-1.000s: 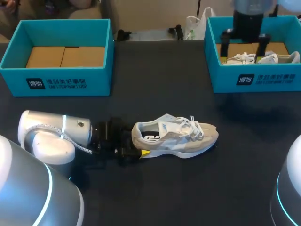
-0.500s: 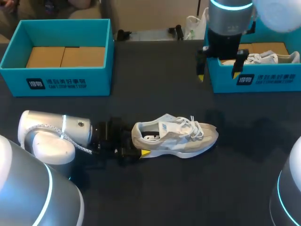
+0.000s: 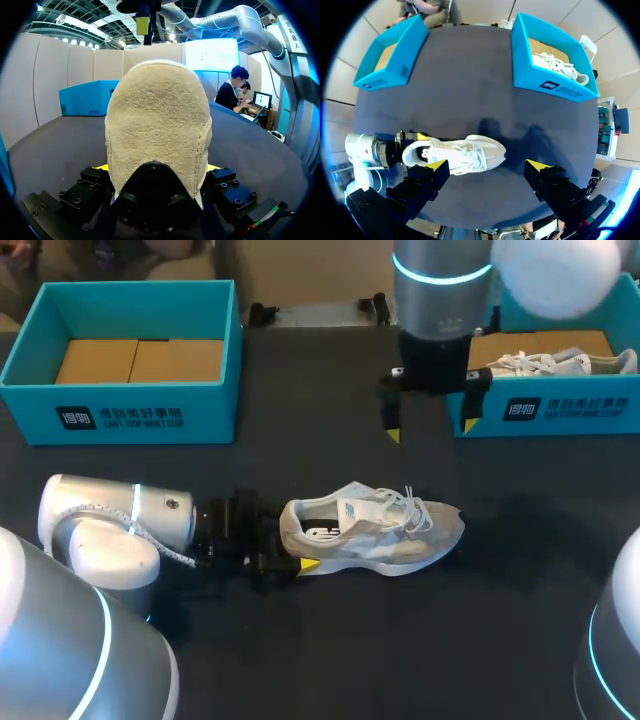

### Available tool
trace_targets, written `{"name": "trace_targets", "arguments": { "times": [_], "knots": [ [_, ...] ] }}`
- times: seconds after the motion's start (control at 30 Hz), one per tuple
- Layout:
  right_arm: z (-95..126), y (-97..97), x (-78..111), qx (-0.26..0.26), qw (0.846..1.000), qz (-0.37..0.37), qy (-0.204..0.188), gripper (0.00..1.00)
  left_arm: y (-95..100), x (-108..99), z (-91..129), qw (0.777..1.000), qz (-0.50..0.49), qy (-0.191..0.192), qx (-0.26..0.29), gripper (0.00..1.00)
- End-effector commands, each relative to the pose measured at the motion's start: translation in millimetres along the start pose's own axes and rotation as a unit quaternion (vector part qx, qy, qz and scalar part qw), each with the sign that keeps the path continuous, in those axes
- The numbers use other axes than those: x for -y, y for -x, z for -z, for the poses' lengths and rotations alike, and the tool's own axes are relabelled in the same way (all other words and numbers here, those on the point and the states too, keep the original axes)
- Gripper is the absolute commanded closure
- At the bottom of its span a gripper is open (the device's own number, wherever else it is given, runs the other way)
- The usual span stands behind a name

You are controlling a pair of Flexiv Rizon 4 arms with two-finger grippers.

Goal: Take the shoe out of the shoebox, open the shoe tongue, remove and reinsert the insole, then place the shoe into the shoebox

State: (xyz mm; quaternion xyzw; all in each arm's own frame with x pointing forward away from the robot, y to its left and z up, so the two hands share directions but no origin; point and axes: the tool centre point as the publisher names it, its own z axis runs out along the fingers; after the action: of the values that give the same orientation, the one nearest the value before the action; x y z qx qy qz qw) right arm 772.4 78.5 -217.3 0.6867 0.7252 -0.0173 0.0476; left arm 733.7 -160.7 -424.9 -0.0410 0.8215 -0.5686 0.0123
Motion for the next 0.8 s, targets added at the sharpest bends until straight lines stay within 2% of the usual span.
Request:
{"name": "trace_targets", "arguments": {
  "times": [0.03,0.8],
  "knots": [
    [0.3,-4.2,-3.2,0.005,1.0,0.0,-0.004,0.0,2.5,-0.5,-1.6,1.0,0.0,0.003,0.0,1.0],
    [1.4,-6.2,-0.7,0.007,1.0,-0.005,0.002,0.0,2.5,-0.5,-1.6,1.0,0.0,0.003,0.0,1.0]
  ]
}}
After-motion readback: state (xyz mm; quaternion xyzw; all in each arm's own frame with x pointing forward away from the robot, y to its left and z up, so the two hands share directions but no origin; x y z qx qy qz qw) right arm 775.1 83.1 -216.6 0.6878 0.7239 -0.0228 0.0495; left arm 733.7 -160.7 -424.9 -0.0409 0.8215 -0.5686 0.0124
